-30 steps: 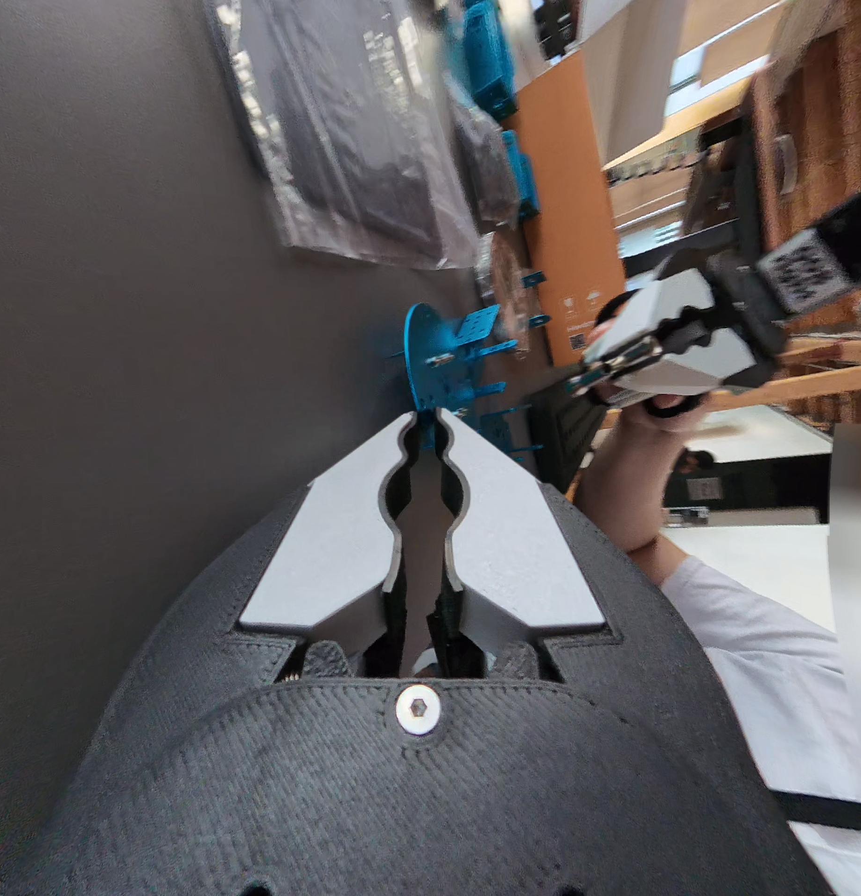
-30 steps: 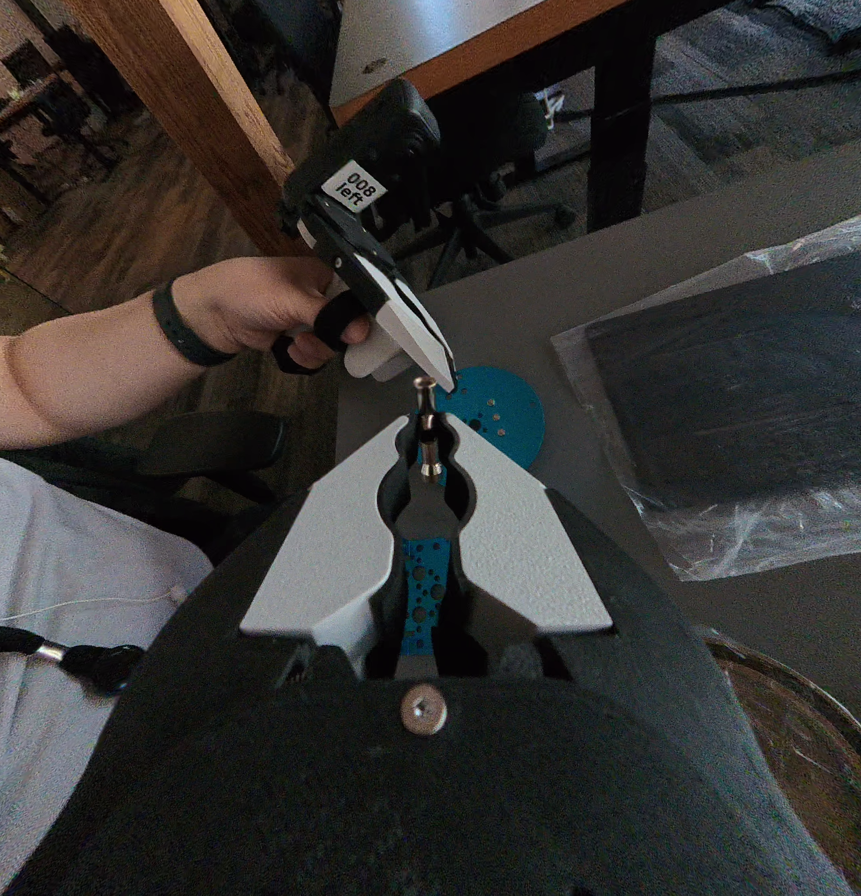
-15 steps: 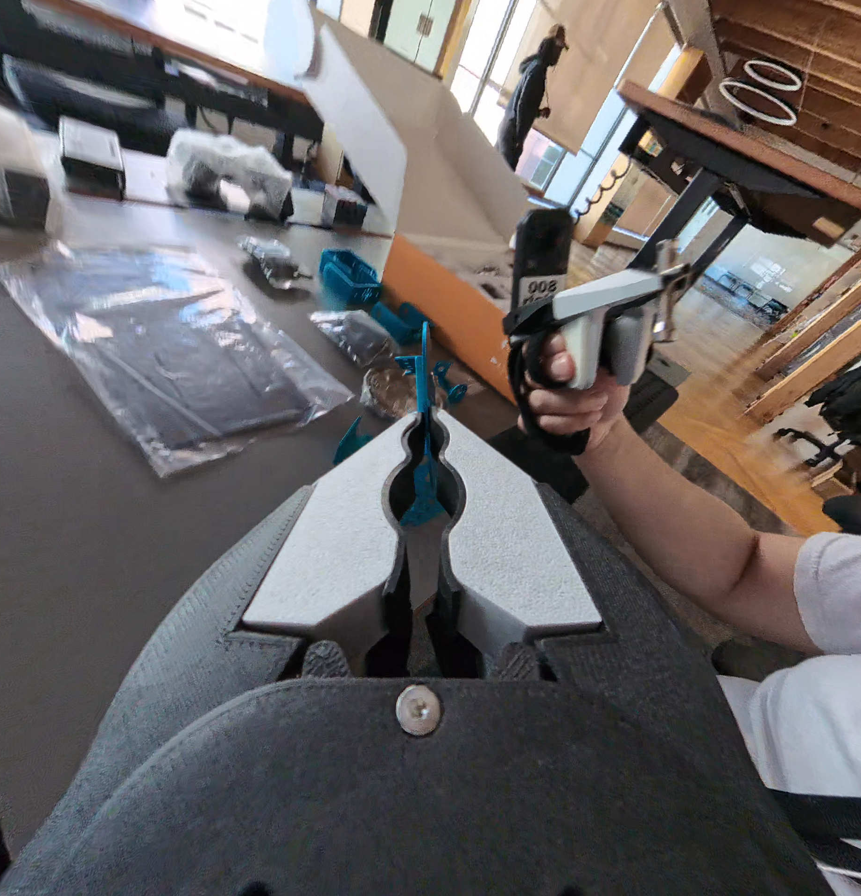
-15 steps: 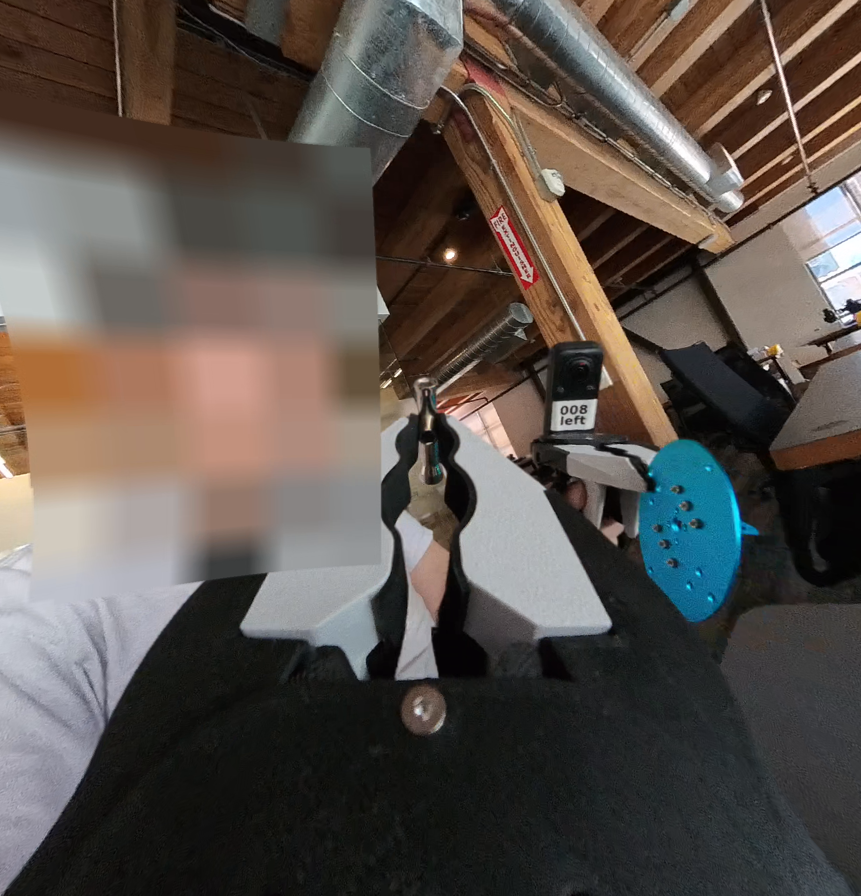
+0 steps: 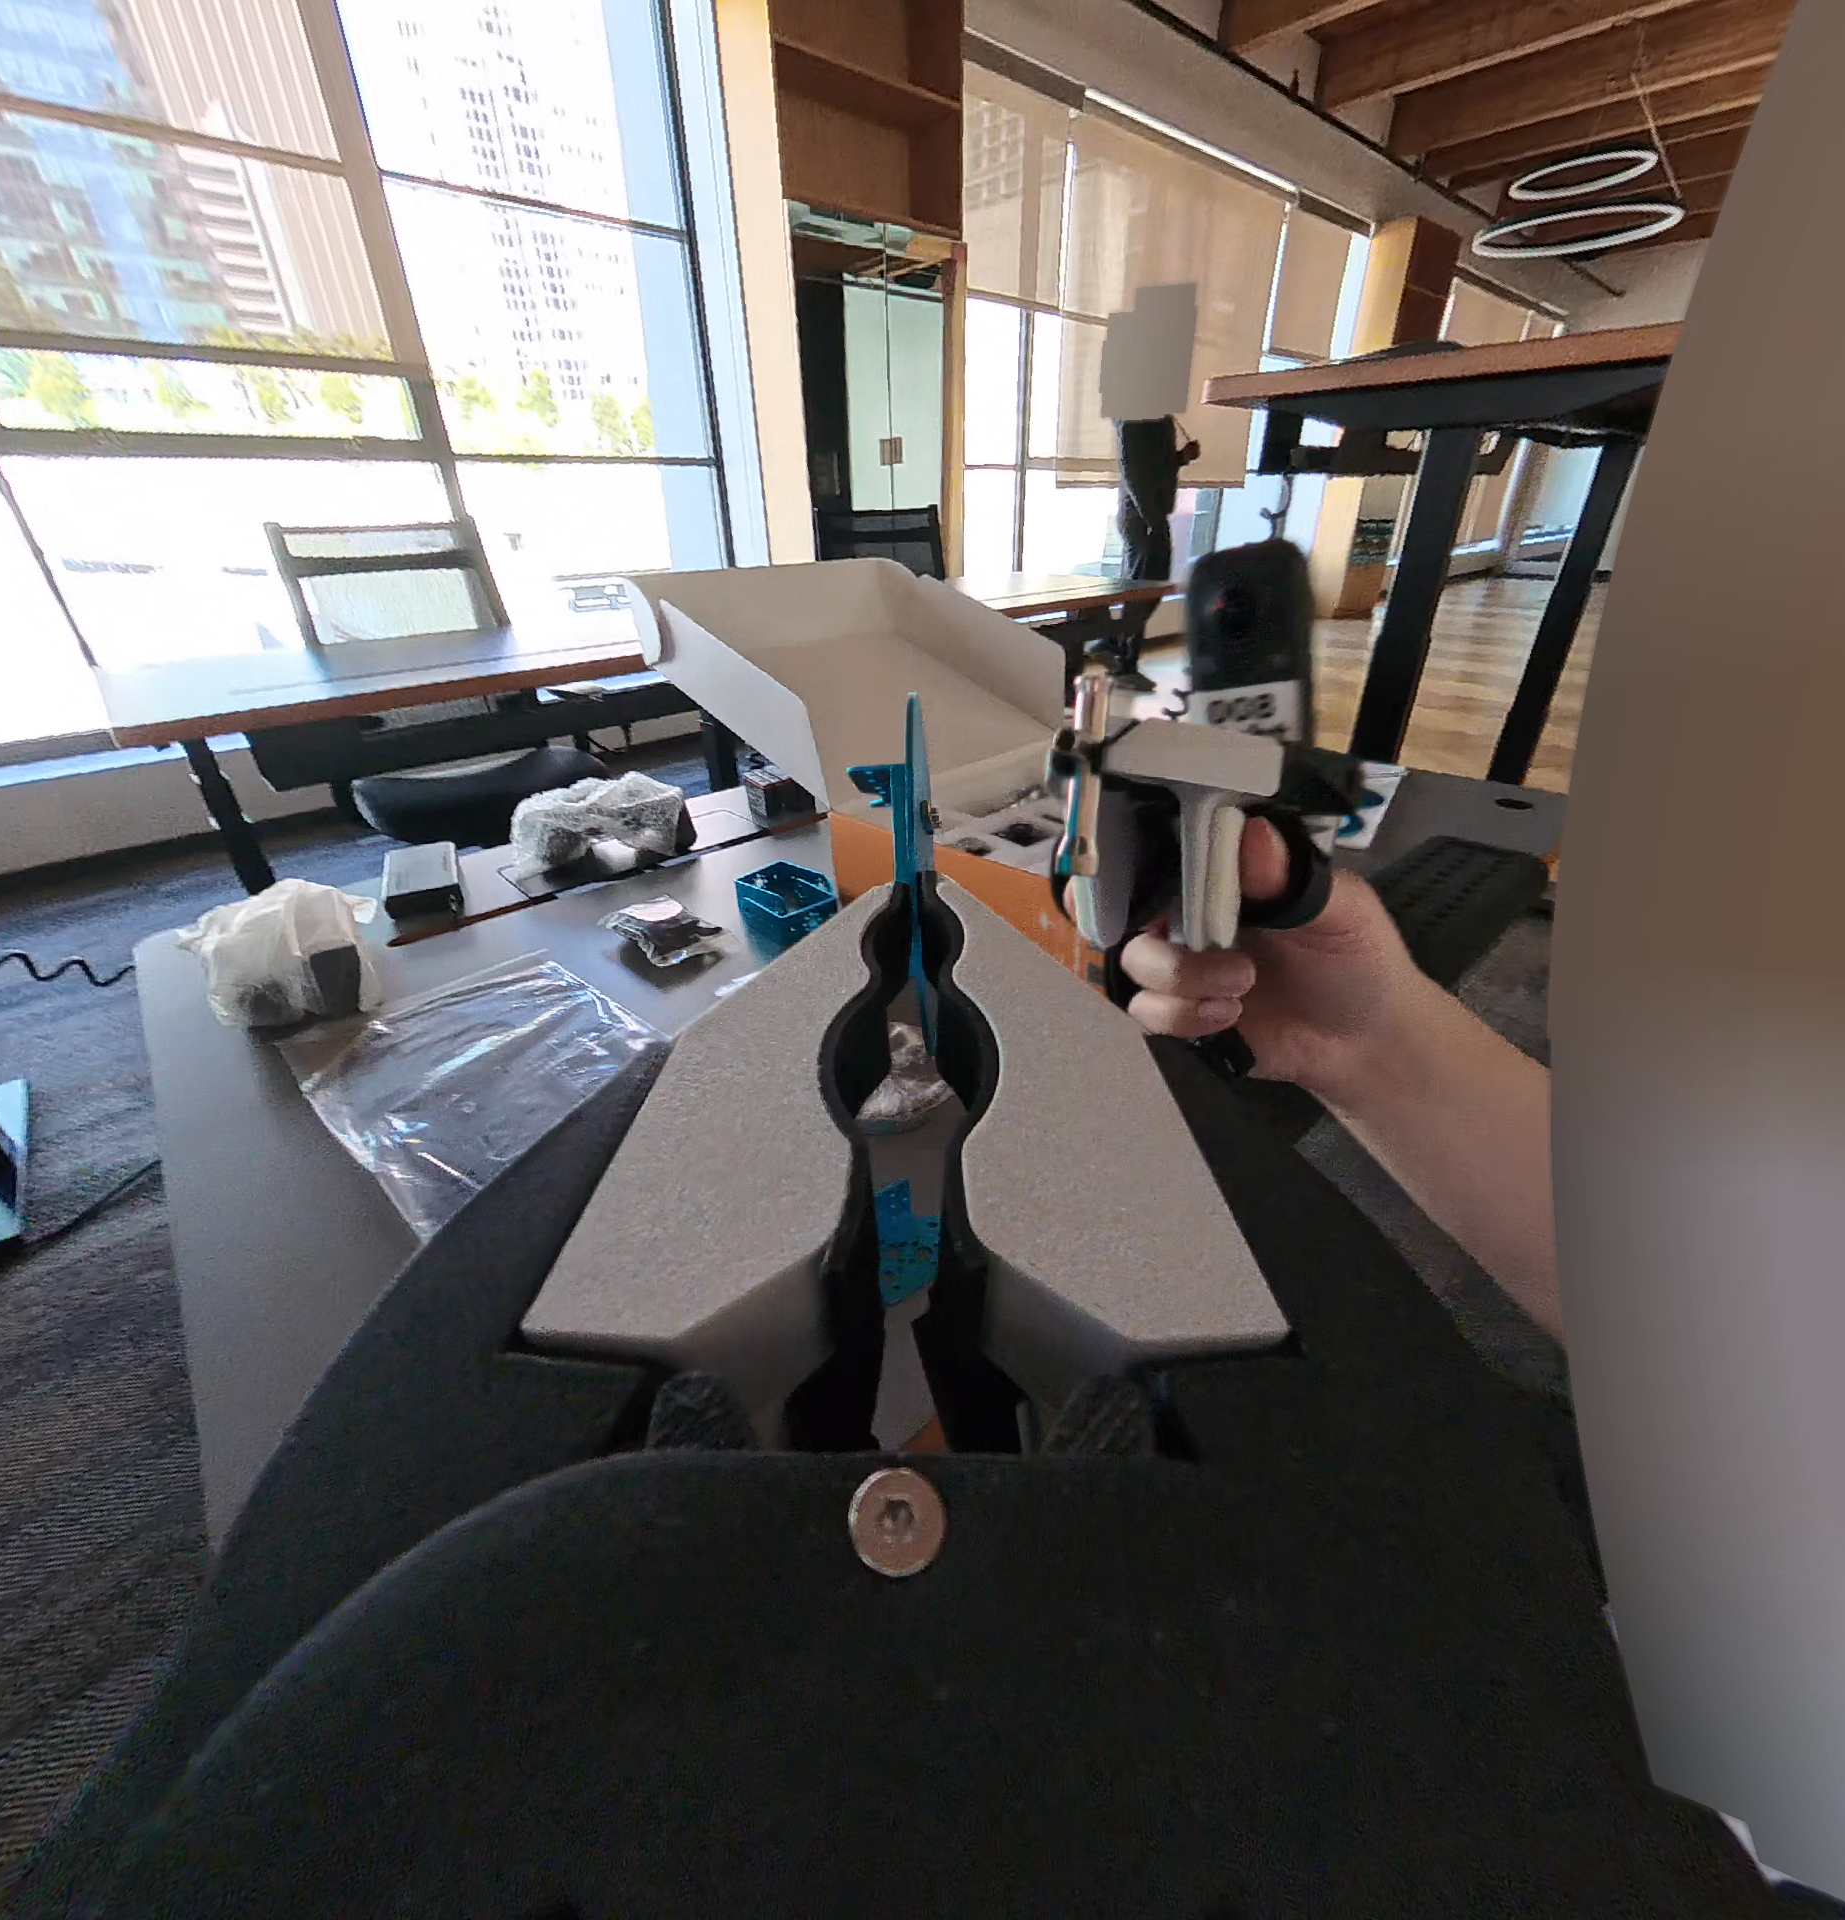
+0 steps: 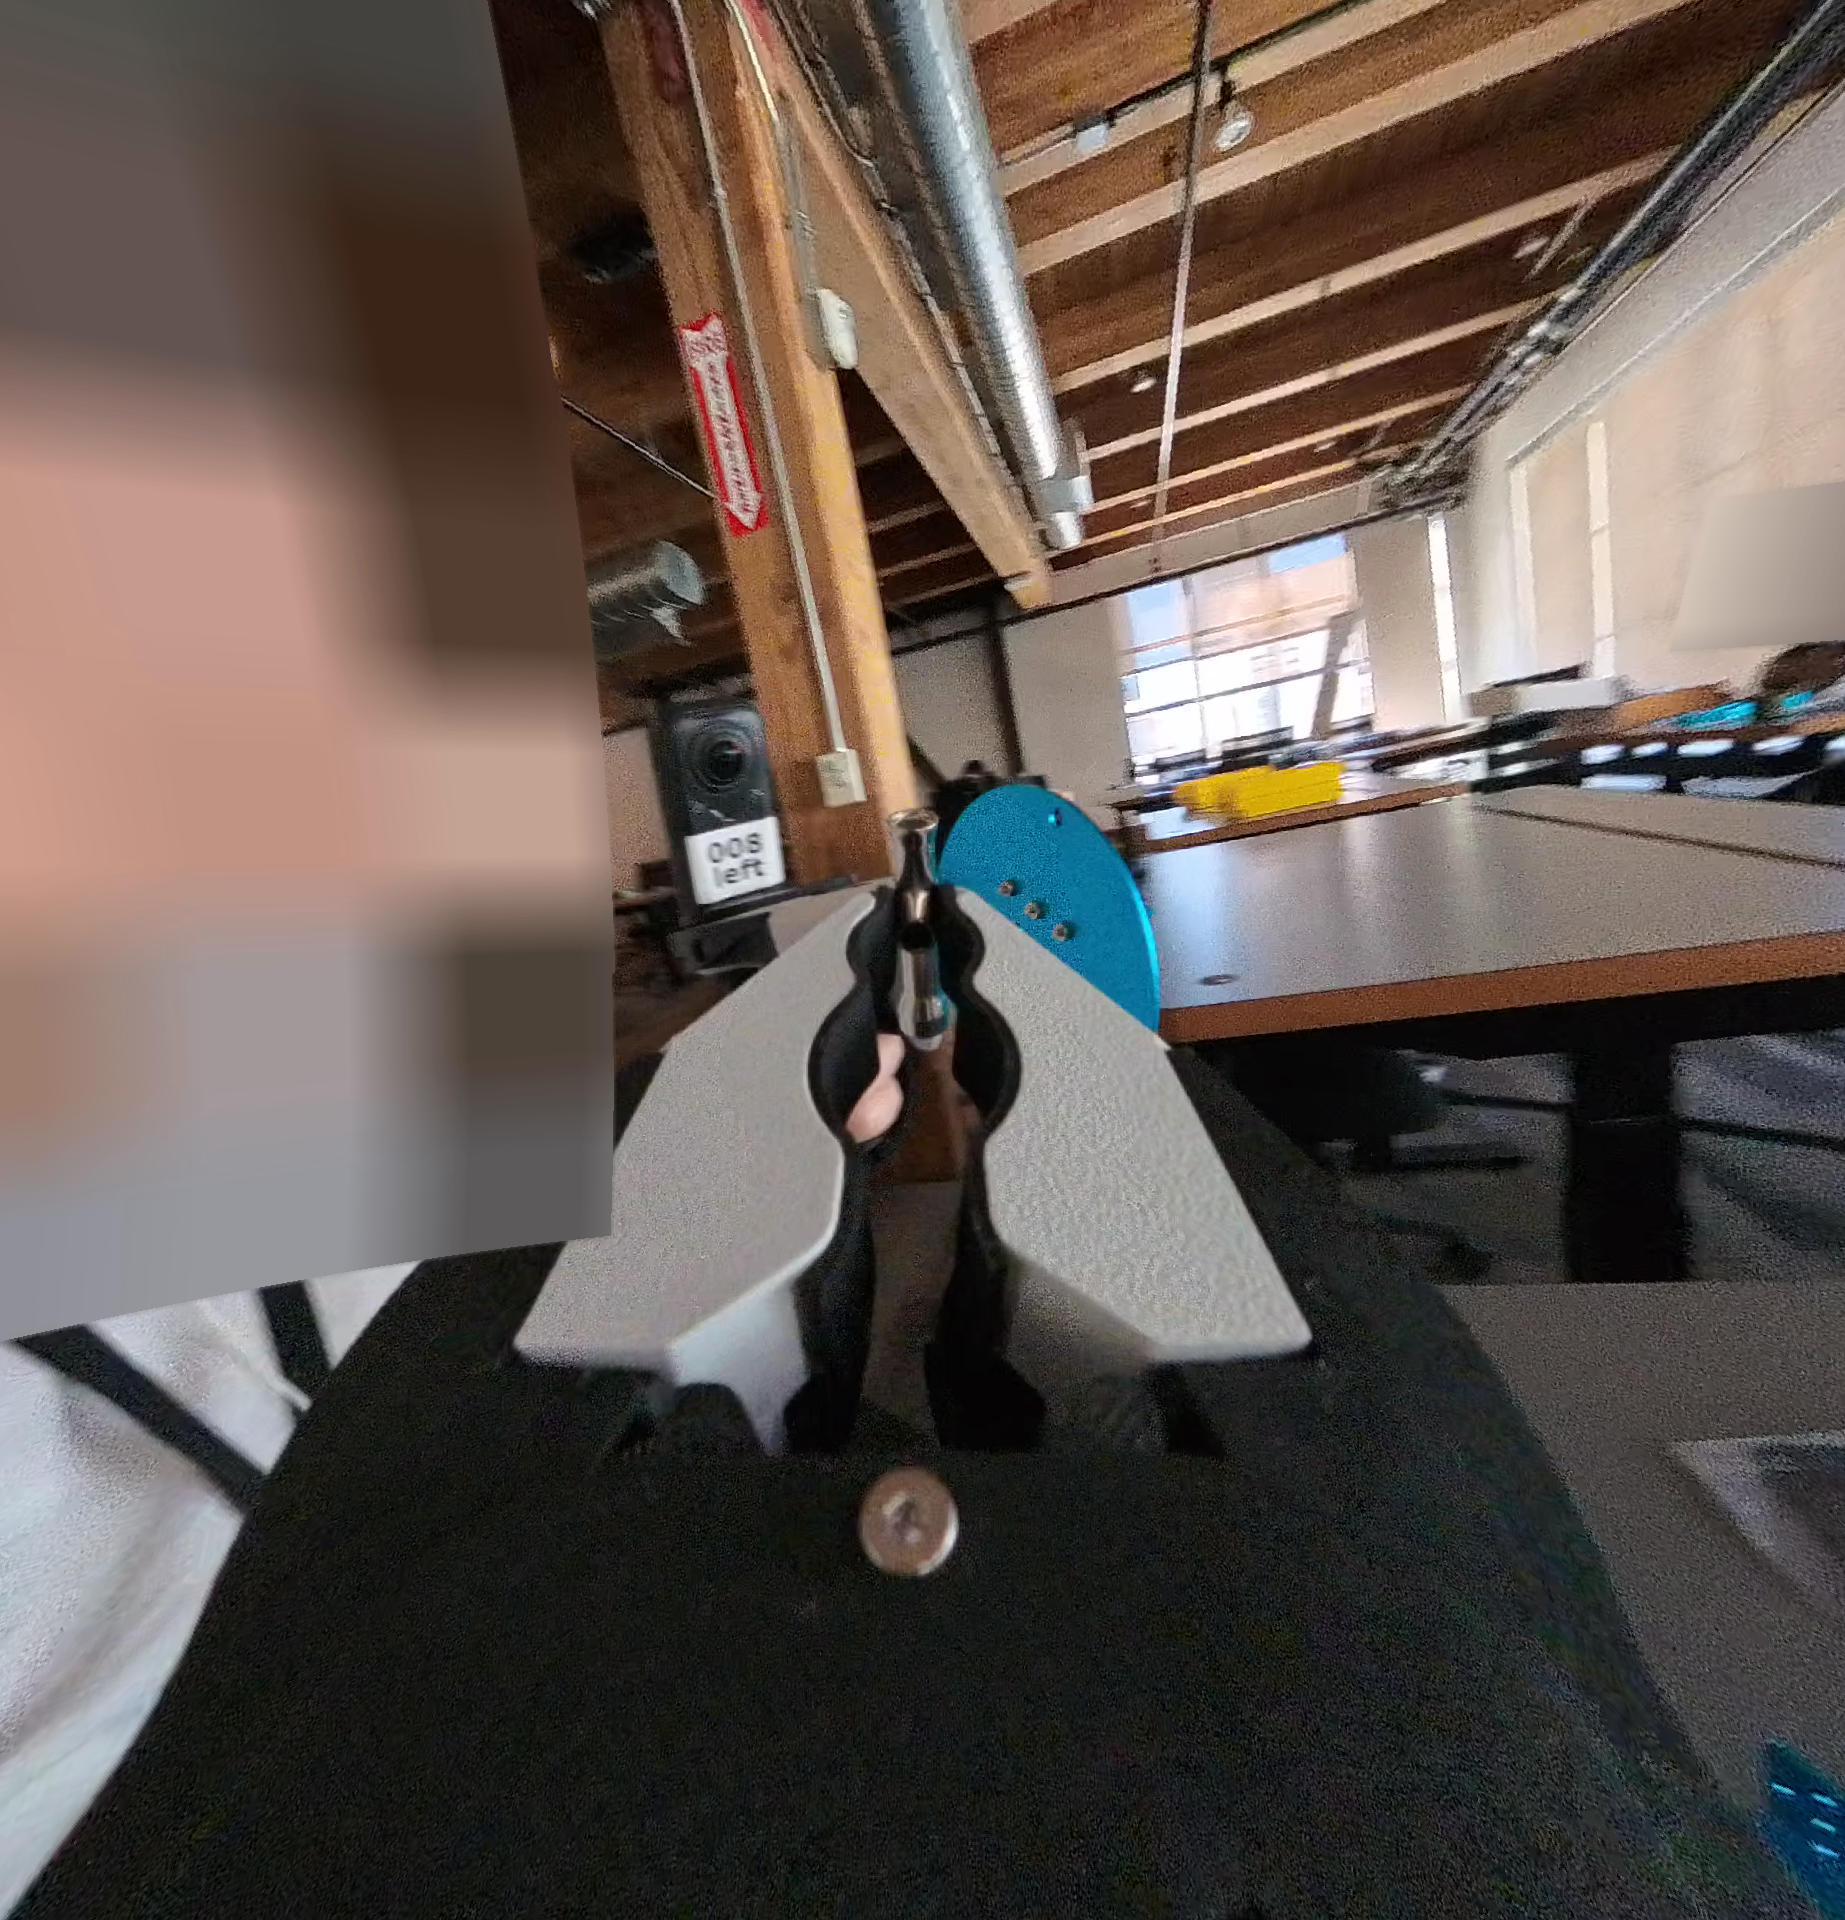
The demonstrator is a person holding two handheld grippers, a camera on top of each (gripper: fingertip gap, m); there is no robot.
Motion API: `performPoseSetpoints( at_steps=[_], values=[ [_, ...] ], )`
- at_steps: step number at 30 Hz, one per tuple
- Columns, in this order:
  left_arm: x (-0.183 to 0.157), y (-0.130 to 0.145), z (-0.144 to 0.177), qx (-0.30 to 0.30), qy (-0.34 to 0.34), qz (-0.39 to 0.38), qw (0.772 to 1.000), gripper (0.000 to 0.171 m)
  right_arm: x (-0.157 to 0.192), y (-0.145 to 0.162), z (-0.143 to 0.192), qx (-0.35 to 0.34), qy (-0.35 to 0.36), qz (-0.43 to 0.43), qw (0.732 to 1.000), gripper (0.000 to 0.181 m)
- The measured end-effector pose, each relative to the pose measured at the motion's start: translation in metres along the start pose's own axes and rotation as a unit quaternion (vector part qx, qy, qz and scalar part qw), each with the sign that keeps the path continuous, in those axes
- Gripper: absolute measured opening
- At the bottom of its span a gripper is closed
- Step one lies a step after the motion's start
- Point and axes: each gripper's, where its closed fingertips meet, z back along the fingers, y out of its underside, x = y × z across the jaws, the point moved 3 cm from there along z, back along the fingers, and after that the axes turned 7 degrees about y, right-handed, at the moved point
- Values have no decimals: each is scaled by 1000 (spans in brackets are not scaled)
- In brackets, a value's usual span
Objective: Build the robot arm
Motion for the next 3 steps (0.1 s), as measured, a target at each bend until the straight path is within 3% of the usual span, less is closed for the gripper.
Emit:
performPoseSetpoints(
  at_steps=[1, 3],
  values=[
    [-1, -1, 2, 0, -9, -12, 1000, 0, 3, -3, -2, -1, 38, 49, 998, 5],
    [-4, -5, 6, -1, -22, -36, 999, 0, 10, -3, -7, 19, 92, 126, 988, 5]
  ],
)
